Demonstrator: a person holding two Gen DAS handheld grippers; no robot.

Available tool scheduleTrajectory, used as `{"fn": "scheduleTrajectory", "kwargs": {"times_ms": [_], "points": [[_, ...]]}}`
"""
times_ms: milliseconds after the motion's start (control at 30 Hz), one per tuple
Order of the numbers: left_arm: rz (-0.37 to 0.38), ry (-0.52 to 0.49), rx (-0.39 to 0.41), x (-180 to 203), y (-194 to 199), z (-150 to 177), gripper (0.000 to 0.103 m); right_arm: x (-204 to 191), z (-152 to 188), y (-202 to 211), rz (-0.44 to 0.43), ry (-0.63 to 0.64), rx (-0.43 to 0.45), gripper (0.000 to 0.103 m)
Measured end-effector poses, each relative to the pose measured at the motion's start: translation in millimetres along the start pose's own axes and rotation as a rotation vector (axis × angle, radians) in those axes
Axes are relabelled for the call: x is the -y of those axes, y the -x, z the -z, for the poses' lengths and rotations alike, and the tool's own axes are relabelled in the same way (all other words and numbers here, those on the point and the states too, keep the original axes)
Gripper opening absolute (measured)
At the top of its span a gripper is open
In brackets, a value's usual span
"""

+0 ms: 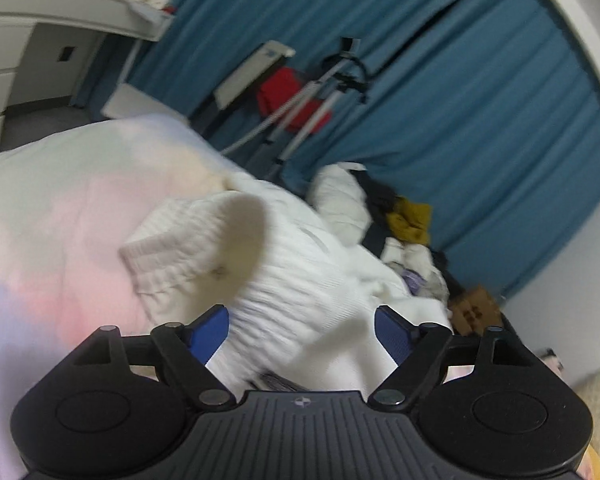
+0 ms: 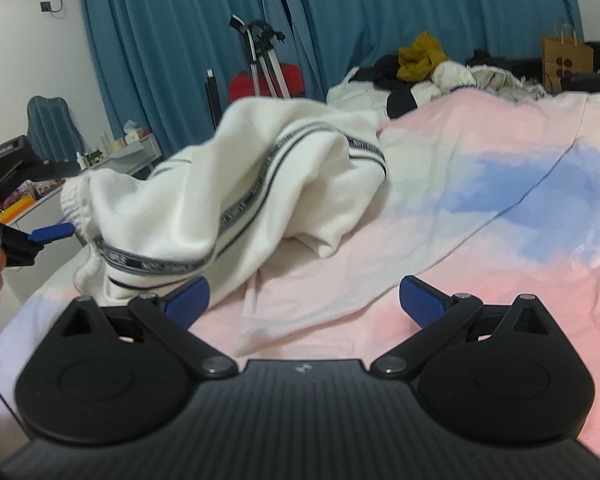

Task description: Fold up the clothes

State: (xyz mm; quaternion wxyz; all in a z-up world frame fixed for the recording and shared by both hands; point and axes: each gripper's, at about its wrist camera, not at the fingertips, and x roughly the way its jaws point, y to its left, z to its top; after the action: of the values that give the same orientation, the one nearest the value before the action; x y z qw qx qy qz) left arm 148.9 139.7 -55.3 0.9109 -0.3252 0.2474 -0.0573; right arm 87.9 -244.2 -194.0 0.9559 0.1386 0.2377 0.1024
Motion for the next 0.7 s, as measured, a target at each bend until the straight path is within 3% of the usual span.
{"fn": "scheduleTrajectory", "kwargs": {"times_ms": [100,267,300,333,367,400,433,500,567,700], "points": [[0.004,0.027,0.015,-10.6,1.1,-9.7,0.079,3.3,2.3,-6.0,-0.001,-0.023,-0.017,0.103],[0.126,-0.009,0.000,-7.5,-5.1,-22.1,0.078,0.1,2.5,-5.6,-0.011,-0.014,-0.012,0.103],[0.144,-0.024,-0.009,-5.1,-7.6,-23.3,0.068,-1.5,2.6,-5.3,-0.012,-0.006,-0.011,0.103],[0.152,-0.031,-0.025,-4.6,-9.4,-24.3,0.049,-2.9,2.7,-4.8,-0.012,0.002,-0.009,0.103],[0.160,-0.031,-0.041,-4.5,-10.2,-23.5,0.036,-3.8,2.2,-4.1,-0.013,0.010,-0.005,0.103],[0.166,-0.032,-0.062,-5.1,-10.0,-22.7,0.012,-4.6,1.6,-3.0,-0.014,0.017,0.002,0.103],[0.157,-0.063,-0.054,-0.8,-1.9,-20.9,0.008,-5.3,1.0,-1.8,-0.015,0.024,0.009,0.103],[0.134,-0.131,-0.031,8.6,16.2,-16.8,0.008,-7.0,-0.8,1.8,-0.020,0.031,0.026,0.103],[0.179,-0.154,-0.012,15.7,35.5,-16.2,0.008,-9.1,-1.8,6.6,-0.023,0.043,0.043,0.103],[0.220,-0.224,-0.062,34.2,78.8,3.2,0.008,-13.5,-3.7,16.8,-0.032,0.061,0.076,0.103]]}}
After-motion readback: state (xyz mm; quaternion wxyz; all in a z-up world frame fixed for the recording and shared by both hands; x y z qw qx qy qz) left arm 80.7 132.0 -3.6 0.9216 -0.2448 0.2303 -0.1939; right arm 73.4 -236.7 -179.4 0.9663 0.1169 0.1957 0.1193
